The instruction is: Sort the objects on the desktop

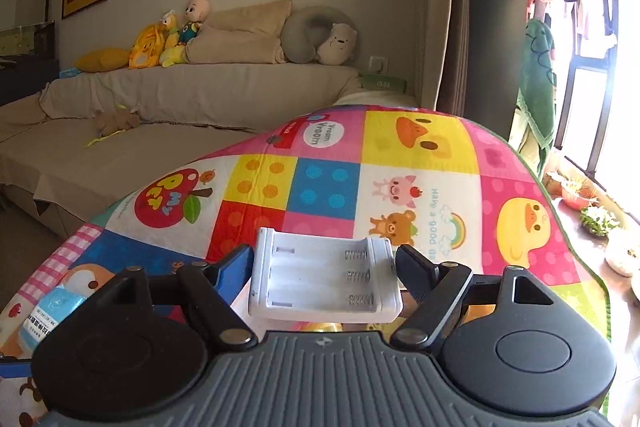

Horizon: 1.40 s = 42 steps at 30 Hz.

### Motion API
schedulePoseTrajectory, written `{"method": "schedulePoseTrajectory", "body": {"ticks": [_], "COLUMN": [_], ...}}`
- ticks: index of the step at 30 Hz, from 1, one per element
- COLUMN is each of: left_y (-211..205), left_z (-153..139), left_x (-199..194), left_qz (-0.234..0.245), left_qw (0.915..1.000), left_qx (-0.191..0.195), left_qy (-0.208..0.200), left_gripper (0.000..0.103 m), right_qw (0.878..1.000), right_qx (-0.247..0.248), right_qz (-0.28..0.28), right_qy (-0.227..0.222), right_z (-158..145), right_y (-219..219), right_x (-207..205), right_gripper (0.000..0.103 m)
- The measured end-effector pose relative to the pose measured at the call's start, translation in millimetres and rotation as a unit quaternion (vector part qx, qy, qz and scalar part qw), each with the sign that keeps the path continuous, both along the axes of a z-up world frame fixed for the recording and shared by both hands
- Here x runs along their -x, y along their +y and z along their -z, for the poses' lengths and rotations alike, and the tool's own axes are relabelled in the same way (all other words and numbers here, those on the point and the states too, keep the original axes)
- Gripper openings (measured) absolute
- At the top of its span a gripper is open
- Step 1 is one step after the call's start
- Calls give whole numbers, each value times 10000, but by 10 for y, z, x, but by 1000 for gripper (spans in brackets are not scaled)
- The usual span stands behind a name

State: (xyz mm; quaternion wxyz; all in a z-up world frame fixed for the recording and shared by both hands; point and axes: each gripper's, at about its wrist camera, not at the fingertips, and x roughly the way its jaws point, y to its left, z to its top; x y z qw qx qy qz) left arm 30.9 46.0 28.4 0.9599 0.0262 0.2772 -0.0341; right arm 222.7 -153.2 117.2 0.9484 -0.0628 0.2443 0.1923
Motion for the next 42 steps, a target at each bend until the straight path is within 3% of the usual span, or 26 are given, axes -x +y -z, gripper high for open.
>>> {"method": "schedulePoseTrajectory", "body": {"ticks": [3,7,12,15,18,24,26,27,28,32,42], "left_y": [242,504,765,927,1039,1121,1109,1101,1091,1029,772], "left_z": [48,98,89,96,109,138,144,144,148,152,173], "left_x": [106,144,221,279,338,429,433,433,425,398,56], "left_qz": [-326,-702,-1212,-1458,-1622,-1689,-1661,-1652,-1639,-1532,-1078], "left_qw": [9994,9971,9914,9876,9847,9831,9837,9838,9840,9859,9930], "left_qx": [59,305,473,572,636,708,691,690,690,672,388], "left_qy": [-3,10,-108,-111,-77,32,38,43,51,77,285], "left_gripper": [100,100,101,101,101,102,102,102,102,103,103], "right_qw": [9997,9996,9941,9816,9708,9667,9671,9667,9659,9709,9873], "right_qx": [-84,254,556,706,875,918,921,859,848,1001,846], "right_qz": [108,99,-914,-1700,-2104,-2081,-2047,-2068,-2090,-1954,-534], "right_qy": [222,118,173,499,752,1174,1201,1242,1273,955,1235], "right_z": [68,141,239,467,756,1139,1169,1154,1140,1078,1117], "right_y": [96,267,574,830,1102,1450,1474,1457,1439,1203,-70], "right_x": [-46,198,820,1182,1380,1338,1306,1304,1322,1470,1590], "right_gripper": [84,87,88,88,88,88,80,76,64,64,64]}}
